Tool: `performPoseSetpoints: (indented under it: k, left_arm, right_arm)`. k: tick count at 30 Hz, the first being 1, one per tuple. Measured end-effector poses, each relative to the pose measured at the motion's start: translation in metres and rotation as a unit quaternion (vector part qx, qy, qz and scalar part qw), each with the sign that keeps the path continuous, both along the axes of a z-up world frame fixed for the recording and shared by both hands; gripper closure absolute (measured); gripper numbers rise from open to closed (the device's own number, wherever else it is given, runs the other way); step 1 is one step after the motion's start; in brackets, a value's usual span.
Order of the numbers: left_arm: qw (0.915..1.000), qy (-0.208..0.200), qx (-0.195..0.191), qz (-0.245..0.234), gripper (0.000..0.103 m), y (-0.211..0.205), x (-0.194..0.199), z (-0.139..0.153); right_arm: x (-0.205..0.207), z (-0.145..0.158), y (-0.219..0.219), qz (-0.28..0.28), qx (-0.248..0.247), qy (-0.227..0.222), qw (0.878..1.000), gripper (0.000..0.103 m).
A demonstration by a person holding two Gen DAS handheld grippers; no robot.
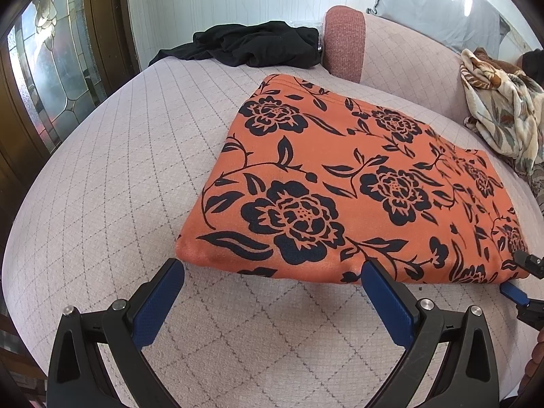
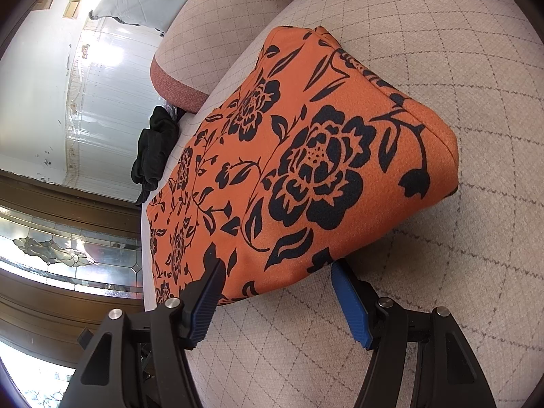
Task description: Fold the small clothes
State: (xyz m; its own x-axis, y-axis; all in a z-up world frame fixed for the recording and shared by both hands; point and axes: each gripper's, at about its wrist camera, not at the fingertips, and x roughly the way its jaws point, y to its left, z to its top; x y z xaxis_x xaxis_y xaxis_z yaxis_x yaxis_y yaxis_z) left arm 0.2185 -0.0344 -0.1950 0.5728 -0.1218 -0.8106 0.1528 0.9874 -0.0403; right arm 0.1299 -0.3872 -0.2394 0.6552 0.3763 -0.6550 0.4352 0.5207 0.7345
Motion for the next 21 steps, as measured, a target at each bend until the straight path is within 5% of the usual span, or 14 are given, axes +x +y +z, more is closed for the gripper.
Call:
performPoseSetpoints:
  k: [5, 11, 18, 21]
  left_arm:
    - [0.9988, -0.012, -0.045, 0.011, 0.000, 0.013, 0.001, 0.011]
    - [0.9892, 0.049, -0.130, 0.046, 0.000, 0.035, 0.012, -0.002]
    - [0.9852, 0.075, -0.145, 0.051, 0.000, 0.032, 0.016, -0.013]
    - [0.9864, 0.074, -0.135, 0.057, 0.010, 0.028, 0.019, -0.017]
  right_arm:
    - [0.000, 0.000, 0.000, 0.000, 0.000, 0.000, 1.000, 0.035]
    - [0.002, 0.006, 0.006, 0.017, -0.002, -0.017, 1.000, 0.035]
    - [0.010, 0.036, 0.041, 0.080, -0.069, -0.089, 0.990, 0.038]
    - [0.018, 0.046, 0.055, 0.092, -0.117, -0.105, 0.983, 0.055]
